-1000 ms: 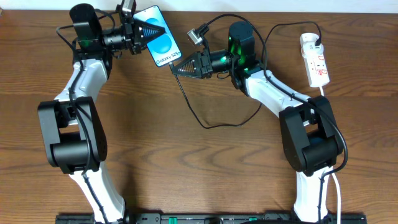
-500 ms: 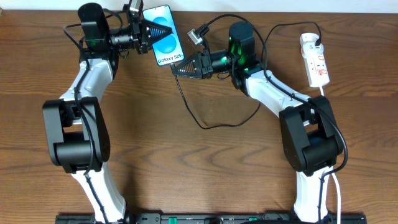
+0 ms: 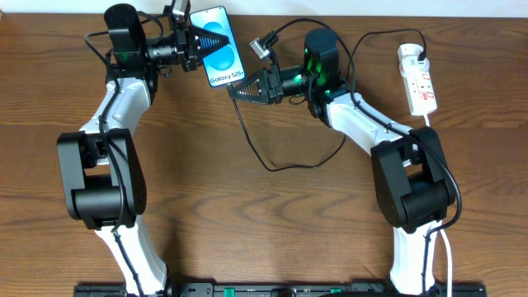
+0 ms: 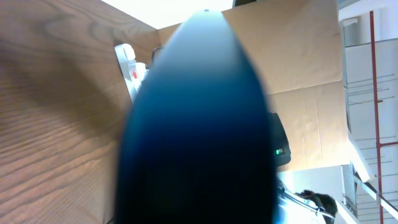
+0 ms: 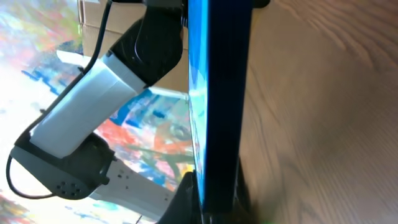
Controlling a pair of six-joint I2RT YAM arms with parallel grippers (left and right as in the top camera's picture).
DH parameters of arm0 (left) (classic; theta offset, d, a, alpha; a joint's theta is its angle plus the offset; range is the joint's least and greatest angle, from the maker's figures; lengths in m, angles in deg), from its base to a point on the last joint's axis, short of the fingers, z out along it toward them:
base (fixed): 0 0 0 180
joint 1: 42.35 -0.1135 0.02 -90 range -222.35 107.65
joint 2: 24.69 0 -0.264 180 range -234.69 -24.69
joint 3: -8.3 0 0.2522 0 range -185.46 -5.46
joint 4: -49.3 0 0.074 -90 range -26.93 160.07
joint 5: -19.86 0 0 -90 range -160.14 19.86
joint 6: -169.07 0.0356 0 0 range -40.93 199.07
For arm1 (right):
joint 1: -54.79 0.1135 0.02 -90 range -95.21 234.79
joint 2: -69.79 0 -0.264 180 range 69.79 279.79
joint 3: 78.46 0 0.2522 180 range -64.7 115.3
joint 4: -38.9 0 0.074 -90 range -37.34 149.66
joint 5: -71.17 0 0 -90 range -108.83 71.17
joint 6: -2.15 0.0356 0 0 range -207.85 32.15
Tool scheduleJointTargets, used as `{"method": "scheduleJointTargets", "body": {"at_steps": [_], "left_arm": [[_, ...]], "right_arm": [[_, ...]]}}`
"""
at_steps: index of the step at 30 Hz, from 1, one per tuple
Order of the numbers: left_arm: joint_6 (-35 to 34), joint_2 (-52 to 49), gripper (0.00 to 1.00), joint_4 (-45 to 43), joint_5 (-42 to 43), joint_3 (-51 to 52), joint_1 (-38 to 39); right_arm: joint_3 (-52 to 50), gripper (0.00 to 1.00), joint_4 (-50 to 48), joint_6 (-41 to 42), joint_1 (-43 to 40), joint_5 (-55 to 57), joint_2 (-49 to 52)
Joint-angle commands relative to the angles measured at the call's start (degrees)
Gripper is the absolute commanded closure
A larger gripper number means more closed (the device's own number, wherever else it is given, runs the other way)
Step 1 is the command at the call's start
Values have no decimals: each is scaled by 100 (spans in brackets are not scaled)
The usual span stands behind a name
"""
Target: Plug charger to phone and switch on socket
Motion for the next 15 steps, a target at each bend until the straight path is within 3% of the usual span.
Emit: {"method": "scheduleJointTargets", "body": {"at_steps": [1, 10, 15], "left_arm": [[116, 190, 93, -9, 444, 15, 140], [114, 190, 93, -9, 444, 15, 92], [87, 190, 93, -9, 444, 15, -48]], "right_arm": [[24, 90, -68, 0, -83, 544, 15], [24, 85, -66, 0, -83, 540, 15], [24, 75, -66, -2, -83, 540, 15]]}}
